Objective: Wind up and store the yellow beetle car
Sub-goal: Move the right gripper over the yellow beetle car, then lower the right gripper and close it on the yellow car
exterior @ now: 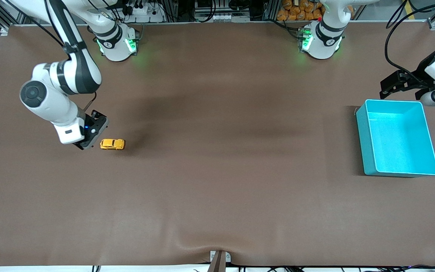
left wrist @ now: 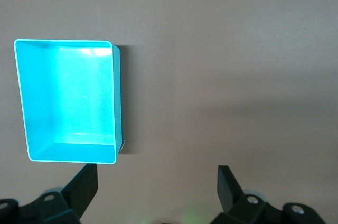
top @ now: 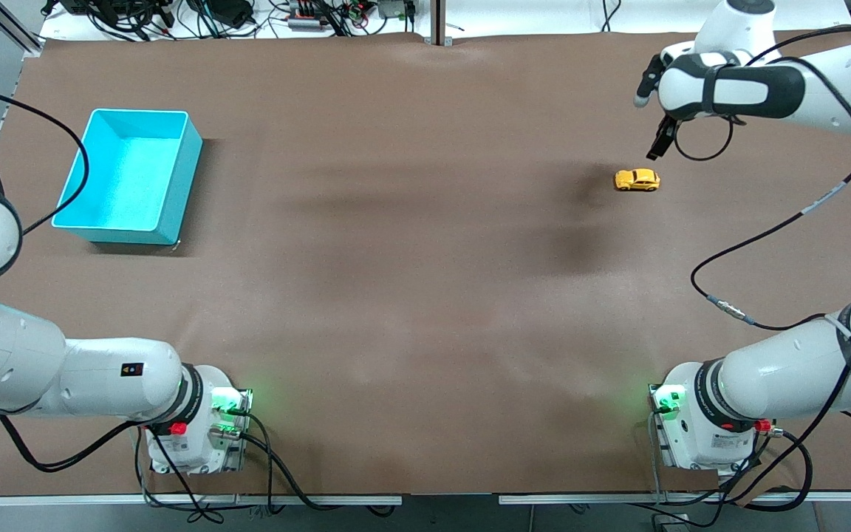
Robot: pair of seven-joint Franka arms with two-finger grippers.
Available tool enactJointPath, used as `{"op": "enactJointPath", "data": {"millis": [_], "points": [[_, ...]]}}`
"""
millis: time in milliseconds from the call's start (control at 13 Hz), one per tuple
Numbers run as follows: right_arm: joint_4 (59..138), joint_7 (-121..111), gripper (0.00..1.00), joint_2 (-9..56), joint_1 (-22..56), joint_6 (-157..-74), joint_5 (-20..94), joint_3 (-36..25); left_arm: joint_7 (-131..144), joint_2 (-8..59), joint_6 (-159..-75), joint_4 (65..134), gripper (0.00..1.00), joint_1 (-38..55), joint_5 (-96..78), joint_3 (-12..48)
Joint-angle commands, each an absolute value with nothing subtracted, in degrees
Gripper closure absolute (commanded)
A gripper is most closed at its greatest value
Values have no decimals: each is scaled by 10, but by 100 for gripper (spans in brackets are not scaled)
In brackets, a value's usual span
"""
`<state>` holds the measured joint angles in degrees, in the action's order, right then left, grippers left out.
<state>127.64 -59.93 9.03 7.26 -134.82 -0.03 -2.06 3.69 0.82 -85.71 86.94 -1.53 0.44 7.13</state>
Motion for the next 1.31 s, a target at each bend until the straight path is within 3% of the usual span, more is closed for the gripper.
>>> {"op": "enactJointPath", "data": {"millis": [0, 231, 692, 1231], "points": [[1279, -671, 0, 120, 75, -1368, -6, -20, 72, 8, -856, 869, 0, -16, 7, 76], [1279, -742, 1, 147, 81, -1398, -6, -20, 72, 7, -856, 870, 0, -16, 6, 77], [1281, -758, 16, 185, 82, -1436, -14, -21, 71, 6, -856, 869, 0, -16, 9, 78], [1285, -759, 21, 197, 82, -1462, -36, -21, 65, 6, -856, 867, 0, -18, 9, 78]]}}
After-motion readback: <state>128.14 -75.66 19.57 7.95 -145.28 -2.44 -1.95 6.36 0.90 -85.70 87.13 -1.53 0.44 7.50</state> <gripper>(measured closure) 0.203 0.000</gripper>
